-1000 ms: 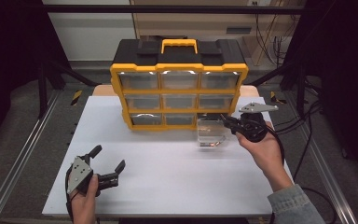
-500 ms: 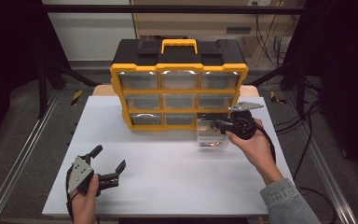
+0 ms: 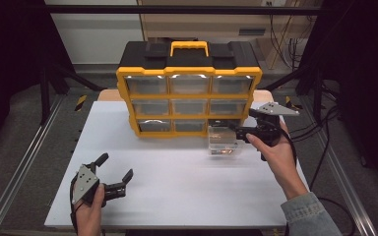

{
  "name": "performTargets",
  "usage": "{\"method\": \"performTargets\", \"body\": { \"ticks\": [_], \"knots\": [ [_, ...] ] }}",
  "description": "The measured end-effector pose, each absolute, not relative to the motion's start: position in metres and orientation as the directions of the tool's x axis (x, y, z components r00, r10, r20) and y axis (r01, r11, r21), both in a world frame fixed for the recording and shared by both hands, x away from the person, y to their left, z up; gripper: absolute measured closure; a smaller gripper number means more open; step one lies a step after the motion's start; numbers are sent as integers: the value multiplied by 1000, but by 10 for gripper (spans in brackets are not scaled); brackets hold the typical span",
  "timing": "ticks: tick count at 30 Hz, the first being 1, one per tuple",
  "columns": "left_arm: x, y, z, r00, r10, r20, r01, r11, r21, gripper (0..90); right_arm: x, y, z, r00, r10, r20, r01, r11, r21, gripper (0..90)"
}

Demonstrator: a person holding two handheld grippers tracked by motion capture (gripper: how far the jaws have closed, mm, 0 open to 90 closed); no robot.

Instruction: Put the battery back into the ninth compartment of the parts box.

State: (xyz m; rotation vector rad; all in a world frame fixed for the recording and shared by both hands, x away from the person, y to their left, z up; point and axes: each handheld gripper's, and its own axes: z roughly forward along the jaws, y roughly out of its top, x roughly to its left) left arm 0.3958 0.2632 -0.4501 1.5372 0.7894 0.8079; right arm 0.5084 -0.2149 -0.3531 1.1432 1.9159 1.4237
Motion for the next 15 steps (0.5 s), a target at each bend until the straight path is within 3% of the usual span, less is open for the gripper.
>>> {"method": "performTargets", "body": {
  "ticks": [15],
  "knots": [
    [396, 263, -450, 535, 843, 61, 50, -103, 993, 13, 499, -224, -344, -532, 842, 85, 258, 65, 964, 64]
  ]
}}
